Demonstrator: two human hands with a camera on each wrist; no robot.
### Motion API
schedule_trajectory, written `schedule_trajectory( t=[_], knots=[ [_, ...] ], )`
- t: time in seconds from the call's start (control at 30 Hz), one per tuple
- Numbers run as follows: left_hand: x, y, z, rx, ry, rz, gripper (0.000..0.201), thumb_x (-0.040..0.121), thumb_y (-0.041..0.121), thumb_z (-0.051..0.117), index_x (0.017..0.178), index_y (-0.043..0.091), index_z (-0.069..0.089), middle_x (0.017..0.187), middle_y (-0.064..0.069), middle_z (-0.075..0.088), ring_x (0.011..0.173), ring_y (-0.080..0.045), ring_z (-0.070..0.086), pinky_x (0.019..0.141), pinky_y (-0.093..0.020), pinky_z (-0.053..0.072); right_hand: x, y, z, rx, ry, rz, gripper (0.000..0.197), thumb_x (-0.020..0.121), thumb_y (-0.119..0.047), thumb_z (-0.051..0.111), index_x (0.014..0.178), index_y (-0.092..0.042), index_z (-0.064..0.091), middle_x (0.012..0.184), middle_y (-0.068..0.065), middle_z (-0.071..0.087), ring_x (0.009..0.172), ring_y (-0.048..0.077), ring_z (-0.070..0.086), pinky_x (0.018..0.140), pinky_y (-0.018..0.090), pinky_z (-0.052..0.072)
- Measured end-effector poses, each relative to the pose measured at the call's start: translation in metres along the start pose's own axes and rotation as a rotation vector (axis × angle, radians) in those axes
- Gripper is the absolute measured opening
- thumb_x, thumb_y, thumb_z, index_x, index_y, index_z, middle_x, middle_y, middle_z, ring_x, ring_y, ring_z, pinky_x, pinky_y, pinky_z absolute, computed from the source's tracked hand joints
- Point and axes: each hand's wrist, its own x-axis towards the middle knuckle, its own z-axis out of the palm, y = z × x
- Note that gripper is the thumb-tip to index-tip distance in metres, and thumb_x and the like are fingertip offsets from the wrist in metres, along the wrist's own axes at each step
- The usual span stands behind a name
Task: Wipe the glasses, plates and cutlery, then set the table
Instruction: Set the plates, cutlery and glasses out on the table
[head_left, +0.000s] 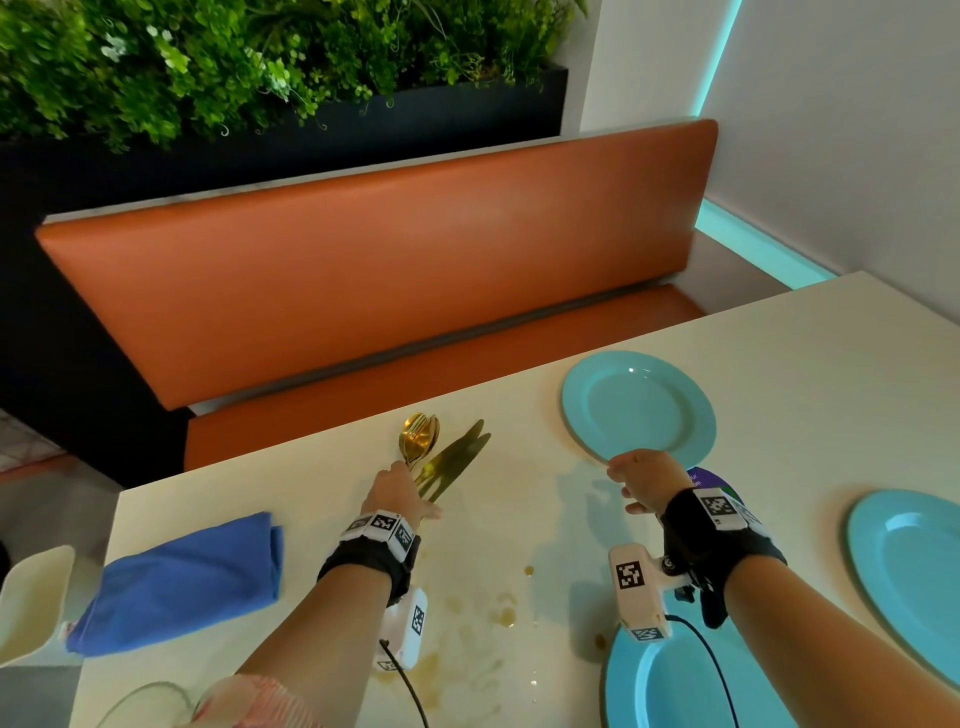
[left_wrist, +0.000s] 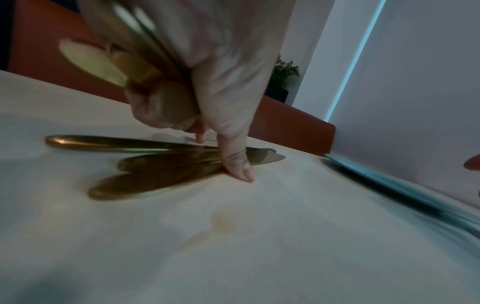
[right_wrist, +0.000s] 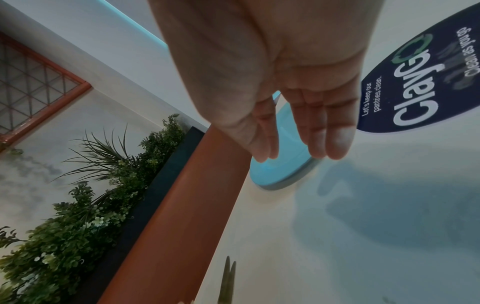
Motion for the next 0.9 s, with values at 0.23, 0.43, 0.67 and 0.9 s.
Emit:
schedule_trajectory(
  t=[0.23,0.43,0.67,0.9],
  knots=[
    [-0.001,0.002,-0.003,-0.004,0.008,-0.042,0.057,0.078,0.040,0.072,0.119,0.004,0.054,0.121,-0.013,0.055,0.106,-0.025,0.058,0.087,-0.028,0.047,-0.004,0.005,0.003,-0.021,0.004,0.004,0.027,0.090,-0.013,0.055,0.115,-0.003,0.062,0.119,0.020,0.063,0.105,0.034,0.063,0.079,0.036,0.053],
    [0.001,0.008,-0.005,0.051,-0.041,-0.042,0.042,0.084,0.033,0.068,0.113,0.006,0.058,0.115,-0.010,0.065,0.103,-0.025,0.063,0.081,-0.027,0.048,-0.007,0.004,0.011,-0.022,-0.024,0.004,0.028,0.090,-0.014,0.055,0.115,-0.003,0.061,0.118,0.019,0.063,0.107,0.034,0.062,0.076,0.035,0.052],
    [-0.003,0.012,-0.009,0.081,-0.087,-0.030,0.041,0.089,0.032,0.061,0.118,0.003,0.056,0.122,-0.012,0.062,0.112,-0.026,0.059,0.089,-0.027,0.046,-0.011,0.003,0.017,-0.045,-0.068,-0.009,0.028,0.090,-0.013,0.055,0.115,-0.002,0.062,0.105,0.017,0.066,0.094,0.033,0.066,0.083,0.041,0.053],
    [-0.016,0.023,-0.014,-0.114,-0.223,-0.002,0.037,0.087,0.041,0.061,0.100,0.007,0.055,0.096,-0.008,0.058,0.087,-0.023,0.055,0.072,-0.026,0.041,-0.026,-0.006,0.029,-0.113,-0.169,-0.072,0.023,0.092,-0.010,0.049,0.108,-0.004,0.064,0.096,0.009,0.064,0.078,0.019,0.061,0.081,0.036,0.054]
  ],
)
